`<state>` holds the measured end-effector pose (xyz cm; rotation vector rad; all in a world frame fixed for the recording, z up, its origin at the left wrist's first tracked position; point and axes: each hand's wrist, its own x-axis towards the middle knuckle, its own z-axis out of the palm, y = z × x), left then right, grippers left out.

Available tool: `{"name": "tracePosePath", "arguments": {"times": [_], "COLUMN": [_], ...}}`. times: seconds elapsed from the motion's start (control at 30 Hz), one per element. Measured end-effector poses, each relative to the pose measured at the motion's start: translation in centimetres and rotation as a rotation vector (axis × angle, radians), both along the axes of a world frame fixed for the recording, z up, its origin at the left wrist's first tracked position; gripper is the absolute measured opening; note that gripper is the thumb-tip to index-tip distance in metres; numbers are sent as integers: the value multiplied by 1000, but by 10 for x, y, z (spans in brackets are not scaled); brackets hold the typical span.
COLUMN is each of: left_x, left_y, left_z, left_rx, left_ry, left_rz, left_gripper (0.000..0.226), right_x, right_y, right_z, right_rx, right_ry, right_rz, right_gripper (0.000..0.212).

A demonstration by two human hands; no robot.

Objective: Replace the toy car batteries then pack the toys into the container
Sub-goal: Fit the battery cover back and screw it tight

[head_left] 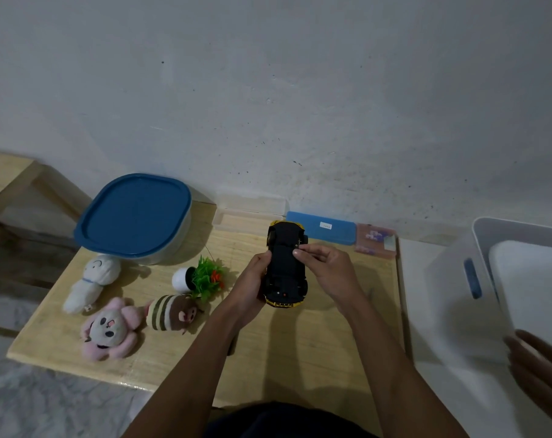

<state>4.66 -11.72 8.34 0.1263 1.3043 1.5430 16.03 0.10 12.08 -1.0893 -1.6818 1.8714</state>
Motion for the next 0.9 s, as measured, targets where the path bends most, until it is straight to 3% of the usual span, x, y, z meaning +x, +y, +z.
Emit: {"name": "tracePosePath", "arguments": {"times": [0.27,0.53,0.63,0.8,0.9], "left_x": [0,-1,0,2,2], "left_y": [-2,-4,-3,-2,-2], "left_z": [3,7,9,9,10], "left_rx": [3,24,15,16,20], "left_ry": [-5,-7,-12,-31,1], "left_rz": [-16,-20,-19,-7,-9], "left_gripper": [50,45,43,42,28], "right_x": [-1,1,2,2,2], "right_y": [-1,1,1,-2,-7], "right_z": [0,2,1,-3,-6], "right_rx": [0,26,124,469,489], "right_ry": [31,0,-57,-251,-240], "right_rz": [-39,28,39,57,14], "right_gripper": [8,18,21,22,19]}}
